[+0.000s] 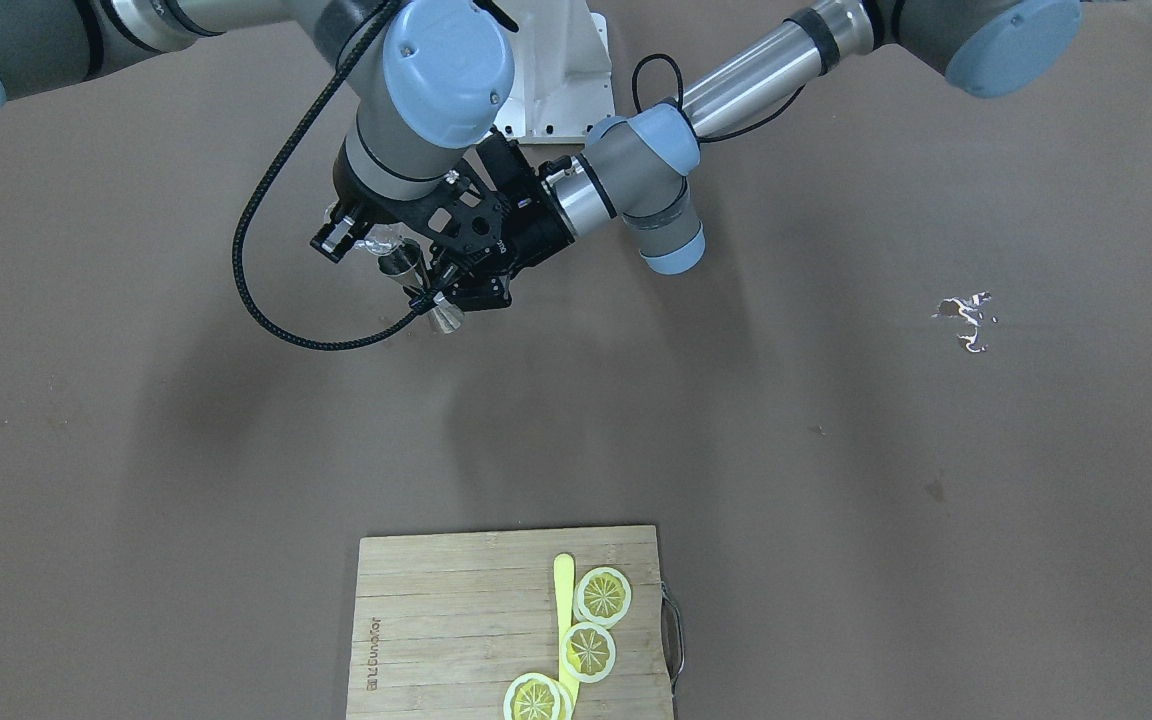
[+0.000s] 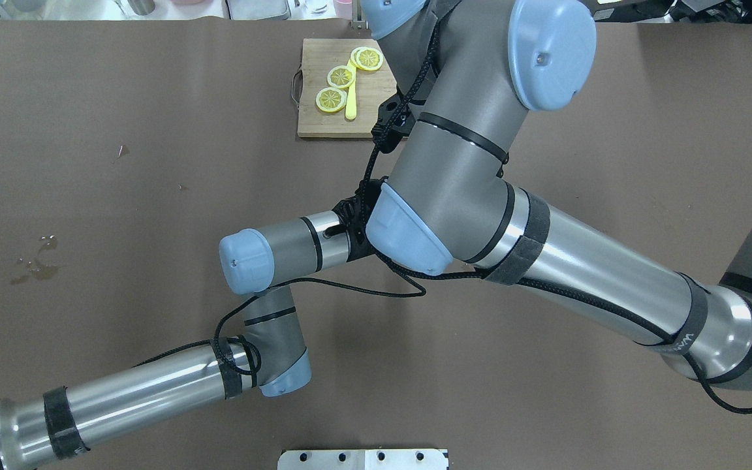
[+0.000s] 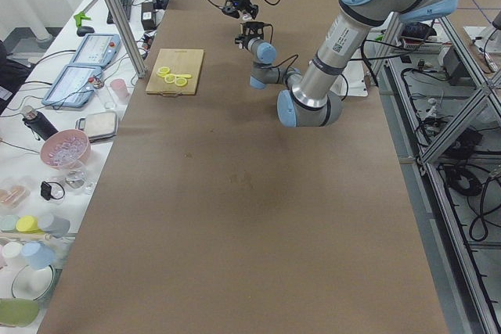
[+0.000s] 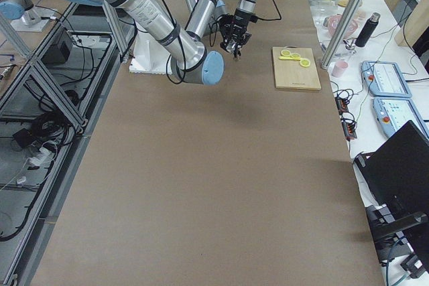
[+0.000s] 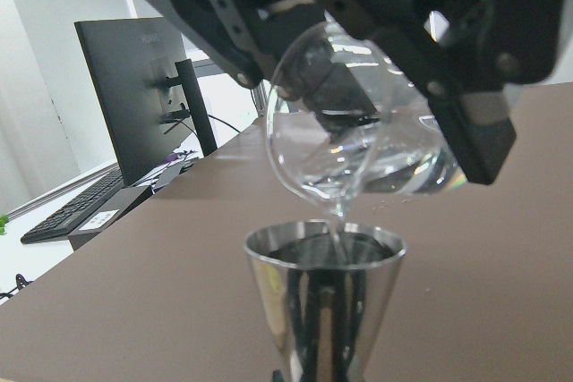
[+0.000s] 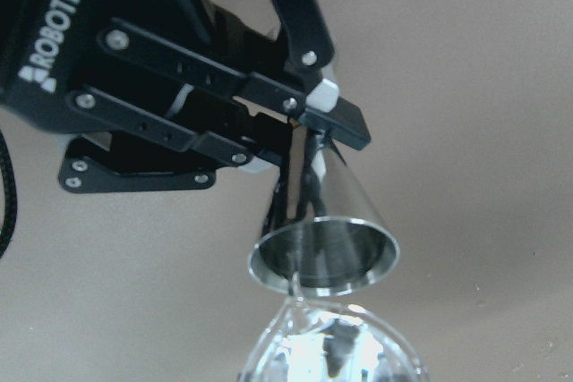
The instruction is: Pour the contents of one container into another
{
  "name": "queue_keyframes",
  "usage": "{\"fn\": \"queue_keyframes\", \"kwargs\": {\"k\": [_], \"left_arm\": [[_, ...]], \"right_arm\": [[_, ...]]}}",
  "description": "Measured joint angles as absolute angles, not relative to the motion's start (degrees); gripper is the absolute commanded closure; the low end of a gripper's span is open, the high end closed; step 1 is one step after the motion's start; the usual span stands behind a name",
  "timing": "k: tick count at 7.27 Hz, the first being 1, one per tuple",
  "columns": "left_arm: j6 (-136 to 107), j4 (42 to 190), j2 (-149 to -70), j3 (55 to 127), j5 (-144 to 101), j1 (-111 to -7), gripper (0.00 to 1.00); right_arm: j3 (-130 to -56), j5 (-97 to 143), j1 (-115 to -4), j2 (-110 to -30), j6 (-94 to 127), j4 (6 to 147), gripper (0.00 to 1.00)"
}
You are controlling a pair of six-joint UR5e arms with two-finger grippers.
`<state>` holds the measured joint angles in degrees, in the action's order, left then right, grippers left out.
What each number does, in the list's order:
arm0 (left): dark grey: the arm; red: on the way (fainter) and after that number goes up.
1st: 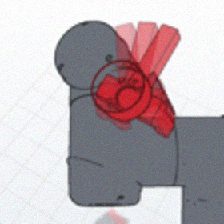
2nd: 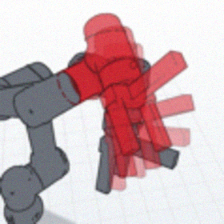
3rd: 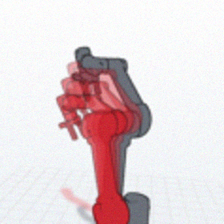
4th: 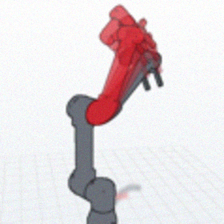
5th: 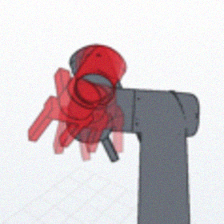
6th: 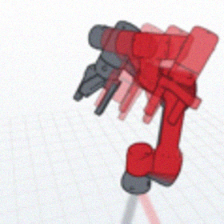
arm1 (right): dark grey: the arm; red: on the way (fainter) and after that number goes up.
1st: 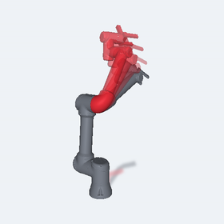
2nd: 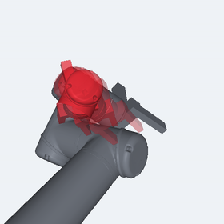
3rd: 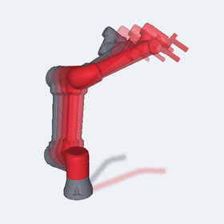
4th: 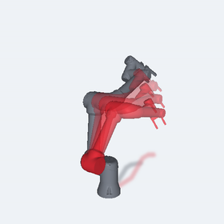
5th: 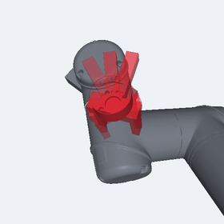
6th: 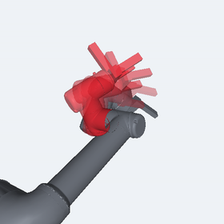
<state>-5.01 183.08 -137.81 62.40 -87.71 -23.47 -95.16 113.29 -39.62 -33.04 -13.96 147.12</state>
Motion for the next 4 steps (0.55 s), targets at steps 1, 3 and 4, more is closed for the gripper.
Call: {"fn": "queue_keyframes", "kwargs": {"k": [1, 3, 4], "left_arm": [[-5.0, 183.1, -137.8, 62.4, -87.7, -23.5, 1.00], [-5.0, 183.2, -137.8, 62.4, -87.7, -23.5, 1.00], [-5.0, 183.3, -137.8, 62.4, -87.7, -23.5, 1.00]], "right_arm": [[-96.8, 113.3, -39.8, -33.9, -14.0, 146.7, 1.00], [-100.9, 113.5, -40.5, -37.3, -13.8, 143.2, 1.00], [-103.3, 113.6, -41.0, -39.8, -13.4, 139.9, 1.00]]}}
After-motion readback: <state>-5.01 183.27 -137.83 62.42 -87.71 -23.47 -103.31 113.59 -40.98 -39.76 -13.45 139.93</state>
